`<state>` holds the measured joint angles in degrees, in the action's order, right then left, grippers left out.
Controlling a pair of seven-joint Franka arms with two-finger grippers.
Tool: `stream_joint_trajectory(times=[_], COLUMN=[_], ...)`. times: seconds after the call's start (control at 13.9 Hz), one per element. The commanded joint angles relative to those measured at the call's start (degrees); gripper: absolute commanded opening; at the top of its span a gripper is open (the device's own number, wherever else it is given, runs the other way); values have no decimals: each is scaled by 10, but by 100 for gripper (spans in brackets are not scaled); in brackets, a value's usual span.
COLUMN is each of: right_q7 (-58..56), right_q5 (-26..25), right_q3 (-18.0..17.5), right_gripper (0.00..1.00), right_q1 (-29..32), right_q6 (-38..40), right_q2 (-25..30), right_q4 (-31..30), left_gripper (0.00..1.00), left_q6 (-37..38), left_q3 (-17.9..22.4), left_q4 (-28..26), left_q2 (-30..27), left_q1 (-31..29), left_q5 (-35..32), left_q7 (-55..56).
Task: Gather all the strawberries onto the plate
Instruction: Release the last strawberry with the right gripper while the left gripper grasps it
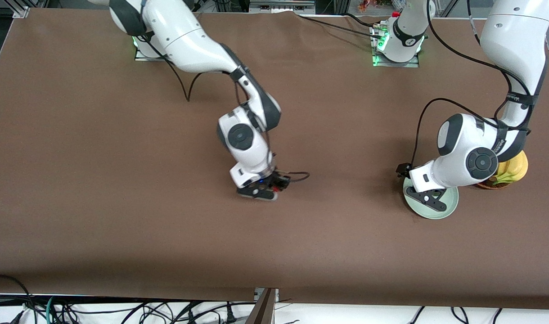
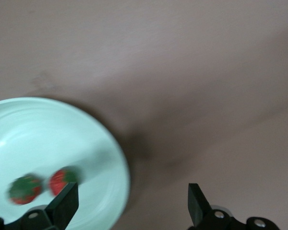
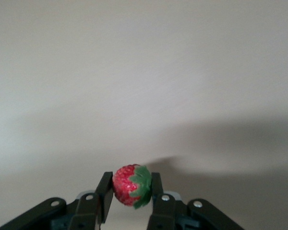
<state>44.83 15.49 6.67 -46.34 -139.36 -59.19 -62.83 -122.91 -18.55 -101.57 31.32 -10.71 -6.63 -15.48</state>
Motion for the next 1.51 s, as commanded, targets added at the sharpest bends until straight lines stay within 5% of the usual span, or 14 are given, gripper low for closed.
stream_joint_trajectory(times=[0.0,0.22,0.29,0.36,0.57,0.86,1.44], right_q7=[38,63,67,75,69,16,-276], right_q5=[9,9,9,9,9,9,5], right_q3=[7,7,6,7,17,38,42], right_gripper=[24,33,45,99,100,100,100], right_q1=[-50,-78,-84,-89,-84,-37,183], right_q6=[-66,-122,-127,-128,-93,68,407], right_q2=[-61,-80,-80,-80,-65,26,154], right_q4=[60,61,61,61,60,60,59], left_gripper=[100,100,100,100,100,100,100], left_q6=[2,0,0,0,1,2,-92], left_q3=[0,0,0,0,0,0,2], left_q4=[11,12,12,12,11,10,9], left_q2=[3,8,8,8,8,8,49], left_q1=[19,18,18,18,20,59,180], left_q5=[18,19,19,19,21,21,15], left_q7=[34,37,38,39,51,174,504])
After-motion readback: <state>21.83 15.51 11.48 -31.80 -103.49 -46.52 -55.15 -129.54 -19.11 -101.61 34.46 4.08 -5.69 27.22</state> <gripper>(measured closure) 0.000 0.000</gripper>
